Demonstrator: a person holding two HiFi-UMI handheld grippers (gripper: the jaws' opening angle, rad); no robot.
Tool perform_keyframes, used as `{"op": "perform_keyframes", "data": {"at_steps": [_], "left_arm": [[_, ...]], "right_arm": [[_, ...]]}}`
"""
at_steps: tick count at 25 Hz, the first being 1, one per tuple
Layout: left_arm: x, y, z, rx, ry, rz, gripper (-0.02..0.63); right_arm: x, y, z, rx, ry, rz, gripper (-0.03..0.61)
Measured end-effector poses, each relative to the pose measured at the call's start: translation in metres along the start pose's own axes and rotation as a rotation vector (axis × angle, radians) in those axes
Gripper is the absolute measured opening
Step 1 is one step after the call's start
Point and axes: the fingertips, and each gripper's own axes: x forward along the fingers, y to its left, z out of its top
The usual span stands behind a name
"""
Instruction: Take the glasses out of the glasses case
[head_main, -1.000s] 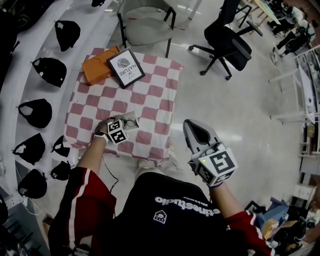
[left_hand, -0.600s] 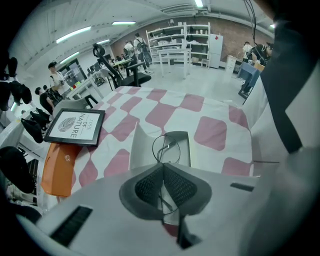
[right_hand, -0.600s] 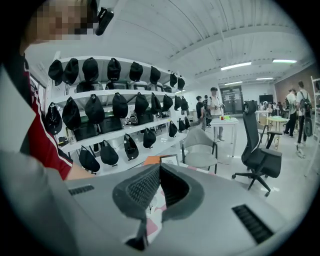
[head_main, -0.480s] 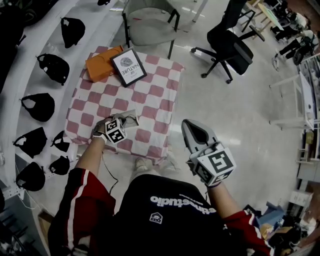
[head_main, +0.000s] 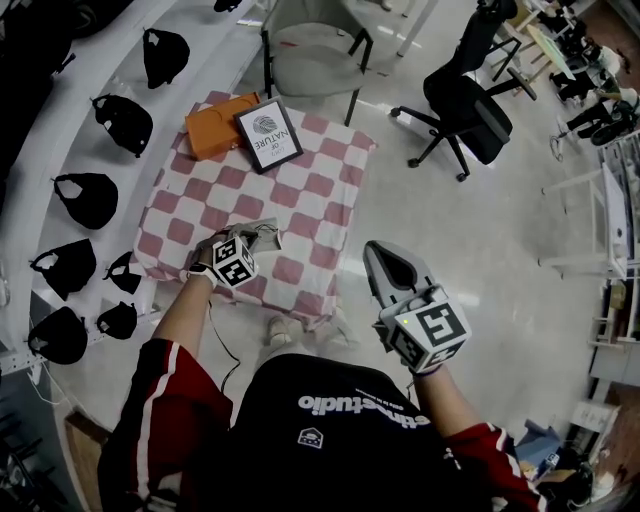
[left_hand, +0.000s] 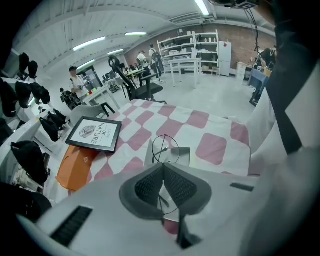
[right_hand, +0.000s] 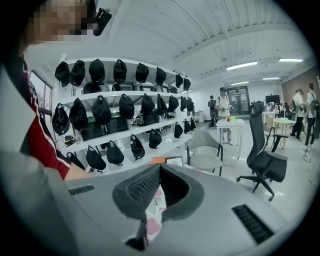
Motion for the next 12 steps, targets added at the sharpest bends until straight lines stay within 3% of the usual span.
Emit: {"op": "perform_keyframes", "data": {"at_steps": [12], "left_arm": [[-0.05, 0.008, 0.024, -0.097, -0.128, 0.096, 0.011]], "right_arm": [[-0.013, 0.019, 0.011, -0.036, -0.038, 0.02, -0.005]]}}
